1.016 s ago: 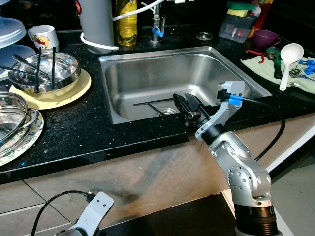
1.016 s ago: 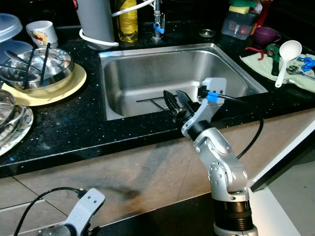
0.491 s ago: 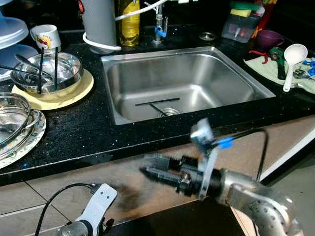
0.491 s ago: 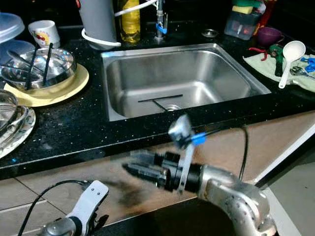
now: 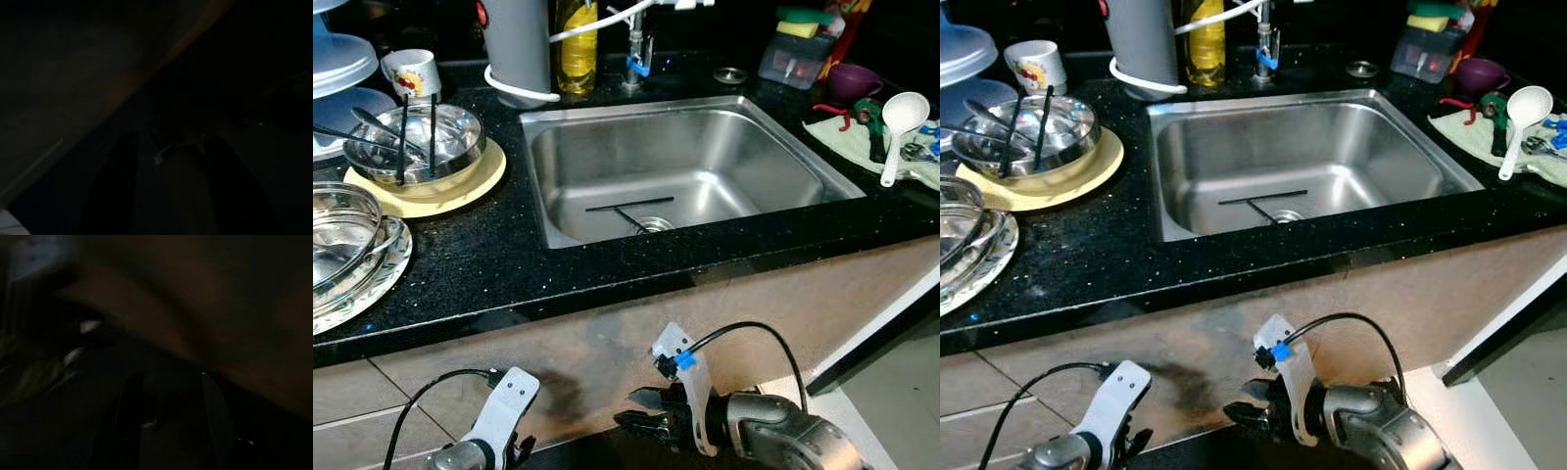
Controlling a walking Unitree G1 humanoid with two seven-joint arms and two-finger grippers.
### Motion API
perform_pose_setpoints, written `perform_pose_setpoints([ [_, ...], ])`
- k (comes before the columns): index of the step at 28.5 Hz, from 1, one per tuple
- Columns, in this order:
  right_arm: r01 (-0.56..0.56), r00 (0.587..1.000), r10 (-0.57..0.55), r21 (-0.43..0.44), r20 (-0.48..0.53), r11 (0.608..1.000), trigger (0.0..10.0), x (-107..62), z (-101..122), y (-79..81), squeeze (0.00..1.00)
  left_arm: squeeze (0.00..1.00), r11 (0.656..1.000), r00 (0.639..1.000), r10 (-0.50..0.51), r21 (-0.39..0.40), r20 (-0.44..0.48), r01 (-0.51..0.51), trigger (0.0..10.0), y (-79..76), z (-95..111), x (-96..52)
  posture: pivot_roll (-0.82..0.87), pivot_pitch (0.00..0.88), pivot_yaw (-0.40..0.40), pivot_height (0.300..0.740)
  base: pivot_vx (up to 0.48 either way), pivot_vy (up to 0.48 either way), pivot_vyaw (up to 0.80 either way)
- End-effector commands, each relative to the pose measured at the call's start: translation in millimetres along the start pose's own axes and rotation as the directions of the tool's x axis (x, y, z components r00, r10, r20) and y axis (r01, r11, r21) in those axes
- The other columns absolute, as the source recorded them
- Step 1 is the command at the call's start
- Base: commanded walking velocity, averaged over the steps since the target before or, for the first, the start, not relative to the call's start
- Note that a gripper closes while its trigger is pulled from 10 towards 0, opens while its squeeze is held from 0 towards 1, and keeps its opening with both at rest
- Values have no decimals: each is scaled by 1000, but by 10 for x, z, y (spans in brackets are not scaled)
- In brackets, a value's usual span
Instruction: Kitchen organization
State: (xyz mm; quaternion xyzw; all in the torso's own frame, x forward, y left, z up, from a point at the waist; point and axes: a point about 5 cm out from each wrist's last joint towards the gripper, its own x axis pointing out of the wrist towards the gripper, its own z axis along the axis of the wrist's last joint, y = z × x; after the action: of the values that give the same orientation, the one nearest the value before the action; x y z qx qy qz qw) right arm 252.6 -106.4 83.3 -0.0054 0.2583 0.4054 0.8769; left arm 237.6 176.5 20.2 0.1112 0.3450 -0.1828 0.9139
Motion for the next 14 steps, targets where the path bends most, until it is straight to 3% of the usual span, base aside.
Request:
perform_pose_setpoints([
  [1, 129, 990, -125, 63, -66, 990, 10000, 52, -348, -93, 0, 0, 999, 999, 4, -43, -53, -6, 10000, -18, -153, 39, -77, 196, -32, 740, 0, 0, 0],
  [3, 222, 972, -209, 131, -104, 966, 10000, 81, -578, -153, 0, 0, 996, 997, 22, -84, -70, -28, 10000, -19, -197, 69, -76, 195, -32, 740, 0, 0, 0],
  [4, 299, 953, -277, 221, -127, 928, 10000, 83, -737, -209, 0, 0, 994, 996, 16, -106, -88, -25, 10000, -42, -235, 83, -76, 193, -30, 740, 0, 0, 0],
  [5, 299, 953, -277, 221, -127, 928, 10000, 83, -737, -209, 0, 0, 994, 996, 16, -106, -88, -25, 10000, -42, -235, 83, -76, 193, -30, 740, 0, 0, 0],
  [8, 458, 889, -416, 363, -192, 812, 10000, 53, -1048, -303, 0, 0, 995, 991, 37, -84, -131, -48, 10000, -70, -307, 108, -74, 191, -29, 740, 0, 0, 0],
  [11, 513, 858, -460, 363, -228, 778, 10000, 27, -1198, -317, 0, 0, 991, 990, 84, -91, -116, -94, 10000, -38, -339, 136, -72, 187, -23, 740, 0, 0, 0],
  [14, 519, 855, -464, 361, -232, 775, 10000, 31, -1254, -297, 0, 0, 987, 986, 129, -84, -101, -138, 10000, 13, -380, 144, -75, 185, -22, 740, 0, 0, 0],
])
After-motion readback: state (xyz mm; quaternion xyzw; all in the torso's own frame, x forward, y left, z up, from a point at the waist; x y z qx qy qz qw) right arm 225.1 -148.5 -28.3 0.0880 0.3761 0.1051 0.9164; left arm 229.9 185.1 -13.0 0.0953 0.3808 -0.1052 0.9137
